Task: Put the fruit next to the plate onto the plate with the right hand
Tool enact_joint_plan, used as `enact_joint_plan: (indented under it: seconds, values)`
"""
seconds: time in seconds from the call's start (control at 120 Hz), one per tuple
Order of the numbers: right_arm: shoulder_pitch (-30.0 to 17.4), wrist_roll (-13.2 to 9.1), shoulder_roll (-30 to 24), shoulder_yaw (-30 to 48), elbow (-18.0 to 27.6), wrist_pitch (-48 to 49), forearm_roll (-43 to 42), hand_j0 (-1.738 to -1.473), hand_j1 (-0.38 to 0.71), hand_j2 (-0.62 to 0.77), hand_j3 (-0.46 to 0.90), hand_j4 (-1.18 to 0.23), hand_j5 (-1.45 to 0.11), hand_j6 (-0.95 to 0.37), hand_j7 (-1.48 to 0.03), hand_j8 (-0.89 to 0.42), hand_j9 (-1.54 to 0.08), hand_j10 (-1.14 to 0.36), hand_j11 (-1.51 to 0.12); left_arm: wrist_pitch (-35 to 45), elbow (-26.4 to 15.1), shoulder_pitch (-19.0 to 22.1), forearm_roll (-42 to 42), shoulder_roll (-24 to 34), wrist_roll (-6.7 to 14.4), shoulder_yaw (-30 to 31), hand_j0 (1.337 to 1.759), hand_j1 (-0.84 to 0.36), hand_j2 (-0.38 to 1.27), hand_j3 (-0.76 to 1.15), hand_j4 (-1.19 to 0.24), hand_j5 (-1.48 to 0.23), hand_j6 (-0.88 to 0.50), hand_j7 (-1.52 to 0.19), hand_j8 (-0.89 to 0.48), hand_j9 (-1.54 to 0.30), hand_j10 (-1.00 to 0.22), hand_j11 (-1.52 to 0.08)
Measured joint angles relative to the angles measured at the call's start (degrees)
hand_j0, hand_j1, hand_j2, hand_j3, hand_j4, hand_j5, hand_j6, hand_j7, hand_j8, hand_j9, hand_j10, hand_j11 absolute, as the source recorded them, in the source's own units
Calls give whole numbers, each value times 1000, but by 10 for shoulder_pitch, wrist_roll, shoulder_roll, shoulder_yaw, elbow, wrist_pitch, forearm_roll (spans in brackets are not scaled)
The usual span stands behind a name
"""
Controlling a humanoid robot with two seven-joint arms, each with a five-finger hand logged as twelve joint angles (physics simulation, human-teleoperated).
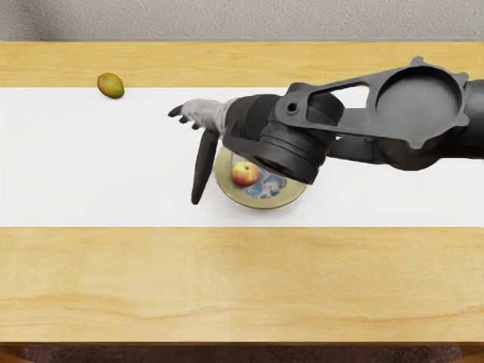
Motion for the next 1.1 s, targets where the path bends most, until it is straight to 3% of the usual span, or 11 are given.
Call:
enact_joint_plan:
  seconds: [0.075,0.233,0.317,0.408,0.592,0.858,1.1]
  values:
    - [-23,0,-8,63,20,62,50,-1658,-320,9,0,-29,-51,-22,-48,-23,-48,-38,-48,0,0,0,0,0,0,0,1658,349,0,0,0,0,-1,0,-1,0,0,0]
    - [-230,0,-41,250,38,319,91,-1658,-336,4,0,-14,-24,-10,-22,-11,-22,-18,-22,0,0,0,0,0,0,0,1658,349,0,0,0,0,0,0,0,0,0,0]
    - [-310,0,-121,317,38,448,153,-1658,-340,3,0,-9,-16,-7,-15,-8,-15,-12,-15,0,0,0,0,0,0,0,1658,349,0,0,0,0,0,0,0,0,0,0]
    - [-369,0,-210,348,28,513,211,-1658,-343,2,0,-6,-10,-4,-9,-5,-9,-7,-9,0,0,0,0,0,0,0,1658,349,0,0,0,0,-1,0,-1,0,0,0]
    - [-440,0,-339,363,0,551,301,-1658,-347,1,0,-2,-4,-1,-4,-1,-4,-3,-4,0,0,0,0,0,0,0,1658,349,0,0,-1,0,-1,0,-1,0,0,0]
    - [-494,0,-459,365,-39,558,354,-1658,-349,0,0,0,-1,2,-1,1,-1,1,-1,0,0,-2,0,0,0,0,1658,349,0,0,0,0,-1,0,-1,0,0,0]
    - [-513,0,-515,364,-58,559,367,-1658,-349,0,0,0,0,4,0,3,0,2,0,0,0,-2,0,0,0,0,1658,349,0,0,0,0,-1,0,0,0,0,0]
